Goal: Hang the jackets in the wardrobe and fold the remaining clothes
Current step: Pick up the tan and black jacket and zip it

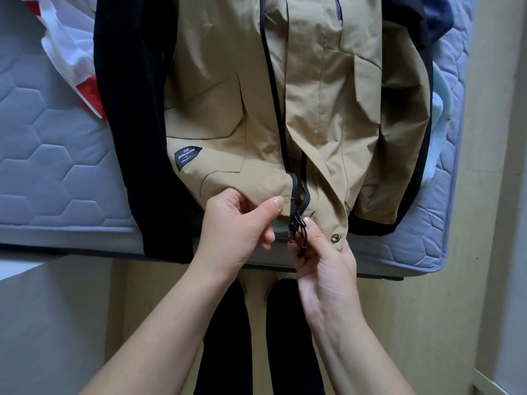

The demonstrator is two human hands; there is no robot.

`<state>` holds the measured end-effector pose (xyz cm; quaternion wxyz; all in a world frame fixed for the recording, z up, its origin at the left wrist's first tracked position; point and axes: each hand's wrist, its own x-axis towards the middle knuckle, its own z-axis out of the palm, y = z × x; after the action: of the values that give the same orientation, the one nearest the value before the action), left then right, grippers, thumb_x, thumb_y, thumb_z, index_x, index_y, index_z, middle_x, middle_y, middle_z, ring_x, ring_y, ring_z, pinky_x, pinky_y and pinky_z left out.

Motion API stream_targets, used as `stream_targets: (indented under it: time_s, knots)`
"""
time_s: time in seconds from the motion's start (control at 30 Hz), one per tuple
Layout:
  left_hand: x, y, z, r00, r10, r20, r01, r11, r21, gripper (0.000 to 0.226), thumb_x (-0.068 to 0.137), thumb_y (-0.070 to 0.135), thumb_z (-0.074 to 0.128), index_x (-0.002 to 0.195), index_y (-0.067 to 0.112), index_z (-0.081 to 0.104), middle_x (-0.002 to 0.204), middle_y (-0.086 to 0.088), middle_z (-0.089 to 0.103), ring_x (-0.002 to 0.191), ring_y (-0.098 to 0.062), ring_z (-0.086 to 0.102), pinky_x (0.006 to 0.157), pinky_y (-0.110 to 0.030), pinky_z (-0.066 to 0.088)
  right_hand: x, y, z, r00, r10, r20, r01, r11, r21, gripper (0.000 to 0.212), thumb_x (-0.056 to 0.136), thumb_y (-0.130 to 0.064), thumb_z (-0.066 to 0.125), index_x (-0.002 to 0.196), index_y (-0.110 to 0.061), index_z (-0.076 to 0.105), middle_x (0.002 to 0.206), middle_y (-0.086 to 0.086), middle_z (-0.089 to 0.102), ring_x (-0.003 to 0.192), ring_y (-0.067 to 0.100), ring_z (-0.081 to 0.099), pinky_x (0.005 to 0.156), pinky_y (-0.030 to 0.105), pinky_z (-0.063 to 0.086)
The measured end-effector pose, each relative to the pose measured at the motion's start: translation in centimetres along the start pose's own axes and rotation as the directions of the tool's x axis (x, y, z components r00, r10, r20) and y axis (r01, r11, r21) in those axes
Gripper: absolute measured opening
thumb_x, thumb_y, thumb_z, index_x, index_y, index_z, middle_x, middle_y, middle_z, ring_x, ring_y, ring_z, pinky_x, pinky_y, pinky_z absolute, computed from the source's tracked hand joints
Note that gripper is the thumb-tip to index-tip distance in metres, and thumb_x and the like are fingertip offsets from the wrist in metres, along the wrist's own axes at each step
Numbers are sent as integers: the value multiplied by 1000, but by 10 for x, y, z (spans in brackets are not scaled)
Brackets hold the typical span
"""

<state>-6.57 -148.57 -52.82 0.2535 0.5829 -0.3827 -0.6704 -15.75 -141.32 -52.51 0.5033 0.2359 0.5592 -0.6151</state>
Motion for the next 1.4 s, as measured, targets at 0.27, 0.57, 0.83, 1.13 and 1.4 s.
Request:
stream_targets:
  time_s: [0.27, 0.57, 0.83, 1.13, 1.4]
  knots:
    - [-6, -3, 0, 998, -23, 64, 19, 998, 60, 17, 83, 7, 71, 71, 0, 60, 42, -5, 53, 33, -14, 45, 39, -19, 39, 4, 0, -2, 997, -74, -11, 74, 997, 11, 20, 72, 1, 70, 87, -12, 69, 82, 6, 73, 71, 13, 69, 61, 22, 55]
    - [-3, -6, -9, 985, -65, 163, 30, 978, 208, 16, 83, 9, 71, 76, 0, 60, 43, -4, 55, 35, -16, 49, 42, -23, 43, 3, 0, 6, 990, -103, -93, 100, 994, -37, 24, 82, 7, 66, 74, -16, 69, 74, 0, 72, 67, 10, 68, 56, 19, 52]
    - [-7, -21, -2, 983, -149, 106, 133, 981, 143, 20, 87, 12, 67, 71, 0, 63, 45, -4, 52, 37, -12, 44, 39, -19, 38, 5, -5, 2, 997, -59, -45, 44, 960, -276, 9, 86, -5, 67, 90, -13, 67, 83, 4, 73, 73, 17, 67, 63, 28, 53]
    - [-5, -15, -10, 986, -135, 101, 94, 939, 332, 27, 85, 19, 70, 61, 8, 61, 43, 0, 55, 38, -12, 47, 47, -22, 41, -19, -34, -16, 966, 245, 81, -147, 781, -607, 18, 88, -9, 66, 103, -2, 60, 77, 11, 74, 64, 15, 70, 60, 24, 58]
    - [-8, -29, -22, 983, -143, 110, 90, 917, 388, 22, 84, 18, 71, 65, 11, 64, 42, 3, 54, 37, -8, 48, 45, -19, 41, -12, -51, 10, 932, 355, 72, -251, 776, -579, 16, 94, -7, 54, 85, 0, 66, 53, -3, 54, 41, 2, 49, 44, 16, 49]
